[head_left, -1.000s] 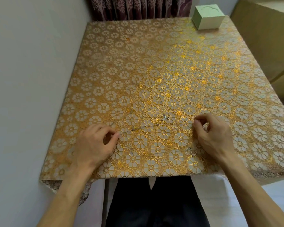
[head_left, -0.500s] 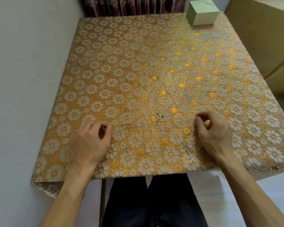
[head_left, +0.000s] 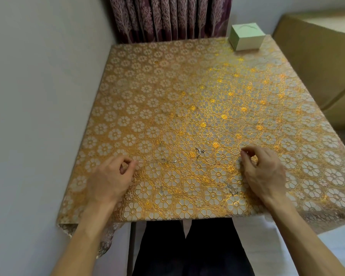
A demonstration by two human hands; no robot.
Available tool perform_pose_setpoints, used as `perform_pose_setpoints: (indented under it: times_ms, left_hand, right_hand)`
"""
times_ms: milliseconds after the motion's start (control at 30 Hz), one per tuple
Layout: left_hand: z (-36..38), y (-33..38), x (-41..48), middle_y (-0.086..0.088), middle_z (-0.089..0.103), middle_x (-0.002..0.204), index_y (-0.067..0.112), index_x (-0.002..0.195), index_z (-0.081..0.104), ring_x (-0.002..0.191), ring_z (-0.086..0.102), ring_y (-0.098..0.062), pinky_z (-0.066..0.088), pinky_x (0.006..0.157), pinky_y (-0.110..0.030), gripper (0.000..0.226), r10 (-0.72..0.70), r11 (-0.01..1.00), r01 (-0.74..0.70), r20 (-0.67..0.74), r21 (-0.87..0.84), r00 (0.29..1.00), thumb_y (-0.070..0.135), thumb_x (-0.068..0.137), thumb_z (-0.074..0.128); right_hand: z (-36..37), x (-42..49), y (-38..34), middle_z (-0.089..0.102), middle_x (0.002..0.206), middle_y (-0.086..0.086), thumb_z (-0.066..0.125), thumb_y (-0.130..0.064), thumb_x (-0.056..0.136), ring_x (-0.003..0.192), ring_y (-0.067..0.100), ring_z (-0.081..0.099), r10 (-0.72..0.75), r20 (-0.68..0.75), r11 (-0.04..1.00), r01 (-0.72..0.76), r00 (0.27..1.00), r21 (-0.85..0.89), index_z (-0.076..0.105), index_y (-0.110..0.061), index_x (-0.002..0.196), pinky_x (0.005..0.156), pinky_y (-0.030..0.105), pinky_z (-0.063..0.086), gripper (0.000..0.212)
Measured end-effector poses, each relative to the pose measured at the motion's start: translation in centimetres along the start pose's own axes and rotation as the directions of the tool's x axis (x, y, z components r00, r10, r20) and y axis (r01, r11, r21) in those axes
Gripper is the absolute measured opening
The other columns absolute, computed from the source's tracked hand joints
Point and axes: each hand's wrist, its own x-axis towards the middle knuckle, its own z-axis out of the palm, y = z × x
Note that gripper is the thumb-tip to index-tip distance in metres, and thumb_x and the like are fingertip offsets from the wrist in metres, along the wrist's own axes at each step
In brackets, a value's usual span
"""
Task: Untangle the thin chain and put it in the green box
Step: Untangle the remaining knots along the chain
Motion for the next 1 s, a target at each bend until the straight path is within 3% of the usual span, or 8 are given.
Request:
perform_pose_setpoints:
  times_ms: [100, 267, 500, 667, 833, 1000]
  left_hand:
    - [0.3, -0.6, -0.1, 0.011, 0.063, 0.087, 0.031, 0.094, 0.071, 0.075, 0.061, -0.013, 0.041, 0.055, -0.02, 0.022, -0.005, 1.0, 0.005, 0.006, 0.02, 1.0, 0.049, 0.095, 0.059]
    - [0.5, -1.3, -1.8, 0.002, 0.066, 0.097, 0.024, 0.103, 0.073, 0.091, 0.06, -0.02, 0.048, 0.076, -0.034, 0.017, -0.019, 1.0, 0.019, -0.009, 0.021, 1.0, 0.036, 0.095, 0.065]
    - [-0.6, -1.5, -3.8, 0.001, 0.066, 0.104, 0.023, 0.102, 0.074, 0.1, 0.058, -0.023, 0.041, 0.076, -0.033, 0.014, -0.082, 0.997, 0.082, -0.016, 0.011, 0.996, 0.031, 0.094, 0.066]
    - [0.7, 2.0, -3.1, 0.005, 0.064, 0.103, 0.023, 0.102, 0.074, 0.1, 0.057, -0.016, 0.045, 0.085, -0.033, 0.014, 0.075, 0.995, -0.075, -0.007, -0.059, 0.997, 0.032, 0.092, 0.068]
    - [3.7, 7.6, -0.9, 0.009, 0.064, 0.104, 0.029, 0.103, 0.072, 0.101, 0.057, -0.013, 0.047, 0.087, -0.035, 0.018, 0.215, 0.954, -0.203, 0.03, -0.22, 0.976, 0.037, 0.088, 0.066]
    - [6.3, 10.3, 3.0, 0.009, 0.063, 0.109, 0.037, 0.113, 0.073, 0.104, 0.058, -0.015, 0.052, 0.086, -0.041, 0.025, 0.417, 0.894, -0.369, 0.169, -0.254, 0.893, 0.034, 0.089, 0.069]
  right_hand:
    - [0.1, -0.1, 0.2, 0.073, 0.098, 0.001, 0.065, -0.029, 0.095, 0.092, 0.026, 0.061, -0.014, -0.008, 1.0, 0.014, 1.0, -0.012, 0.071, -0.02, 0.105, 0.079, 0.042, 0.049, 0.015]
    - [0.1, -1.4, 1.1, 0.072, 0.097, 0.005, 0.067, -0.026, 0.094, 0.09, 0.028, 0.058, -0.012, -0.011, 0.998, 0.011, 1.0, -0.056, 0.071, -0.017, 0.104, 0.081, 0.043, 0.044, 0.014]
    - [-0.2, -2.0, -0.5, 0.071, 0.103, 0.005, 0.058, -0.039, 0.089, 0.103, 0.033, 0.056, 0.057, -0.027, 0.995, -0.059, 0.998, -0.076, 0.072, -0.023, 0.103, 0.085, 0.045, 0.041, 0.026]
    - [0.4, -2.8, -2.6, 0.068, 0.107, 0.004, 0.062, -0.039, 0.084, 0.108, 0.029, 0.052, 0.031, -0.013, 0.998, -0.032, 0.999, -0.057, 0.073, -0.026, 0.104, 0.083, 0.044, 0.037, 0.026]
    - [1.4, -3.1, -4.6, 0.071, 0.101, -0.003, 0.061, -0.044, 0.085, 0.102, 0.027, 0.058, -0.069, 0.06, 0.997, 0.067, 0.996, 0.029, 0.074, -0.029, 0.103, 0.084, 0.043, 0.044, 0.027]
    - [1.8, -1.8, -6.0, 0.069, 0.098, -0.008, 0.062, -0.044, 0.087, 0.099, 0.02, 0.056, -0.1, 0.138, 0.993, 0.091, 0.985, 0.071, 0.075, -0.032, 0.102, 0.086, 0.043, 0.046, 0.023]
